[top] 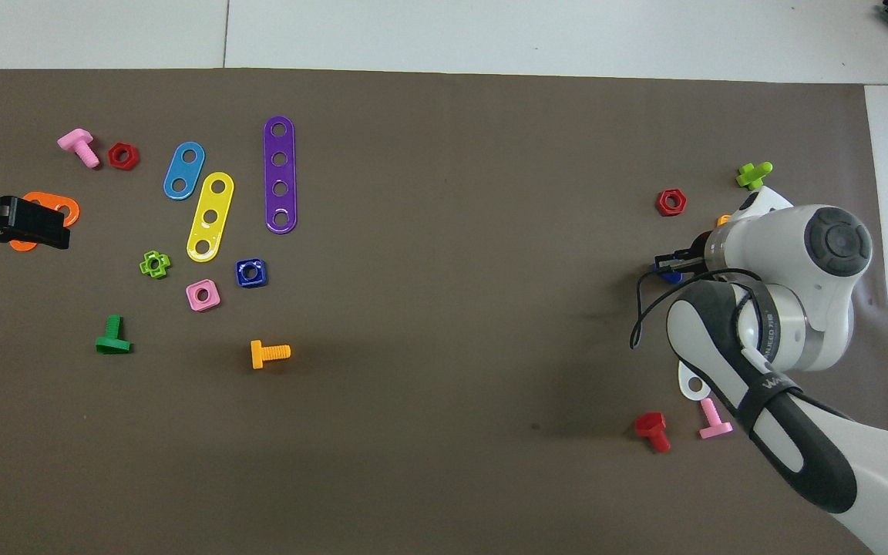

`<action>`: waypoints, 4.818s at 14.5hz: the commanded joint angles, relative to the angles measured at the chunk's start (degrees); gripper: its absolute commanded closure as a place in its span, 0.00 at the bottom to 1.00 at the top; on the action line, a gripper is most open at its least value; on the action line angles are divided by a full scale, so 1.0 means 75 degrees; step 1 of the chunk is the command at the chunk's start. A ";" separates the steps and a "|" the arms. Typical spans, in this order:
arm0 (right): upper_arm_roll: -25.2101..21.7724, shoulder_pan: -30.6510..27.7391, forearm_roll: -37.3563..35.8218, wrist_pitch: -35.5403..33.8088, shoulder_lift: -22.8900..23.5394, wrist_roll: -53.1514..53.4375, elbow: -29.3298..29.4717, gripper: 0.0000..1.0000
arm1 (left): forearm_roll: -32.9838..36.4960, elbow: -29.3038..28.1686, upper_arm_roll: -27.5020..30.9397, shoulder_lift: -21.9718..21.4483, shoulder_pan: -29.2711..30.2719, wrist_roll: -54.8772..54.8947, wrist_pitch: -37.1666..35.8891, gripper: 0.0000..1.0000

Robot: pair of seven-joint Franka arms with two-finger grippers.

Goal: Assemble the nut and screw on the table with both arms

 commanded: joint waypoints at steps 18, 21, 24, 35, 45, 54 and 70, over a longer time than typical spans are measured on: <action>0.0087 0.0374 0.0292 -0.1300 -0.0231 0.1298 0.1439 1.00 | 0.0109 -0.0263 -0.0059 -0.0247 0.0076 0.0056 -0.0020 0.00; 0.0087 0.0983 0.0292 -0.2239 0.0260 0.2739 0.3184 1.00 | 0.0109 -0.0263 -0.0059 -0.0247 0.0076 0.0044 -0.0020 0.00; 0.0099 0.1604 0.0221 -0.3001 0.1079 0.3619 0.4778 1.00 | 0.0109 -0.0263 -0.0059 -0.0247 0.0076 0.0044 -0.0008 0.00; 0.0087 0.3504 -0.0786 -0.2090 0.3612 0.6528 0.6729 1.00 | 0.0097 -0.0649 -0.0048 -0.0469 0.0252 0.0138 0.0039 0.00; 0.0087 0.3516 -0.1162 -0.0847 0.3590 0.6505 0.5816 1.00 | -0.0335 -0.1599 -0.0094 -0.0740 0.0100 -0.0271 0.0847 0.00; 0.0099 0.3563 -0.1103 -0.0377 0.3414 0.6738 0.5065 0.00 | -0.0360 -0.1587 -0.0083 -0.0342 -0.0229 -0.0624 0.1117 0.01; 0.0052 0.0836 -0.0613 -0.5378 -0.0451 0.4411 0.5089 0.00 | -0.0360 -0.3216 -0.0071 0.0875 -0.1094 -0.2636 0.4502 0.12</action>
